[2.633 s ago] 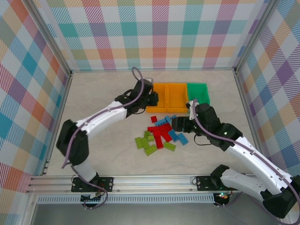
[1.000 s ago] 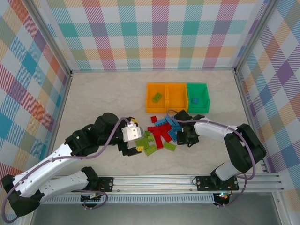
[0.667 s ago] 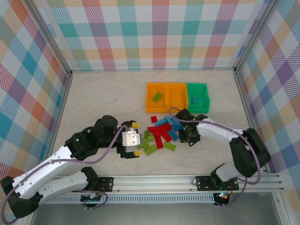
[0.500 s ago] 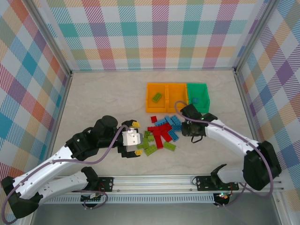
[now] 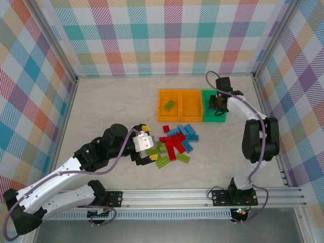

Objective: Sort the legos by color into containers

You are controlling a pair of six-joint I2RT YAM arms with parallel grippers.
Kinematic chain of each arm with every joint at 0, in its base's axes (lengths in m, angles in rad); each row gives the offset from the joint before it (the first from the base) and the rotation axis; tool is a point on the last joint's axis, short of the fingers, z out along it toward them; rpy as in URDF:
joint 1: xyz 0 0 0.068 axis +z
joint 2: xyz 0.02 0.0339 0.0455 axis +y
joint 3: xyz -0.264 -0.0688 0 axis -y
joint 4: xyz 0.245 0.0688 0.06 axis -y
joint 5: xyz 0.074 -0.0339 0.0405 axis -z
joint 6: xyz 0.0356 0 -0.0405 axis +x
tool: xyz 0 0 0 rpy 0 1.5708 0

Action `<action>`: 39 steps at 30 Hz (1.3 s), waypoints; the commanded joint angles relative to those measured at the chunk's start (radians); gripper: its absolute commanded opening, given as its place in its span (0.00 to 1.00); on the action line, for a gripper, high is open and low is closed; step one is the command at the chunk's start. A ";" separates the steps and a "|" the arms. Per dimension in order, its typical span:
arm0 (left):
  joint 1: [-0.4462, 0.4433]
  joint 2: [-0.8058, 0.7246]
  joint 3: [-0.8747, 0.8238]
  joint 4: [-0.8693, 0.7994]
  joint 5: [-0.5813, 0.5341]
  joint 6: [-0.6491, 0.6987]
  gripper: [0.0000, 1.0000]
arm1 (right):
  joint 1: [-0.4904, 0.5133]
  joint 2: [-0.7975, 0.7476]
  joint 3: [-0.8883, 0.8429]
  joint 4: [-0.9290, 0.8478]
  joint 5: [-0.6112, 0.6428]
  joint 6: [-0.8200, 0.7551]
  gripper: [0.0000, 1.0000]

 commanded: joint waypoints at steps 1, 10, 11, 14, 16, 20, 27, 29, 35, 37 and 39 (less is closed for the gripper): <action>-0.006 -0.003 -0.018 0.018 -0.027 -0.016 1.00 | -0.016 0.059 0.090 -0.009 -0.062 -0.034 0.26; 0.007 0.030 -0.017 0.028 -0.037 -0.046 1.00 | -0.019 0.003 0.094 -0.036 -0.081 -0.014 0.48; 0.009 0.035 -0.013 0.028 -0.036 -0.055 1.00 | -0.018 -0.011 0.087 -0.036 -0.081 -0.013 0.50; 0.016 0.049 0.001 0.028 -0.038 -0.095 1.00 | -0.020 -0.053 0.077 -0.053 -0.086 -0.014 0.55; 0.017 0.065 0.022 0.033 -0.063 -0.156 1.00 | -0.020 -0.092 0.068 -0.083 -0.112 -0.007 0.55; 0.016 0.129 0.108 0.022 -0.178 -0.418 1.00 | -0.016 -0.250 -0.050 -0.085 -0.270 0.041 0.57; 0.017 0.316 0.187 -0.051 -0.304 -0.872 0.95 | 0.121 -0.656 -0.326 -0.167 -0.373 0.096 0.58; 0.021 0.374 0.188 -0.046 -0.312 -0.921 0.93 | 0.200 -0.726 -0.364 -0.229 -0.361 0.111 0.59; 0.101 0.609 0.271 -0.064 -0.259 -1.116 0.85 | 0.364 -0.803 -0.399 -0.350 -0.321 0.198 0.61; 0.123 0.680 0.285 -0.016 -0.260 -1.171 0.81 | 0.399 -0.812 -0.396 -0.355 -0.318 0.219 0.62; 0.137 0.748 0.309 0.020 -0.279 -1.221 0.80 | 0.424 -0.813 -0.392 -0.358 -0.308 0.229 0.62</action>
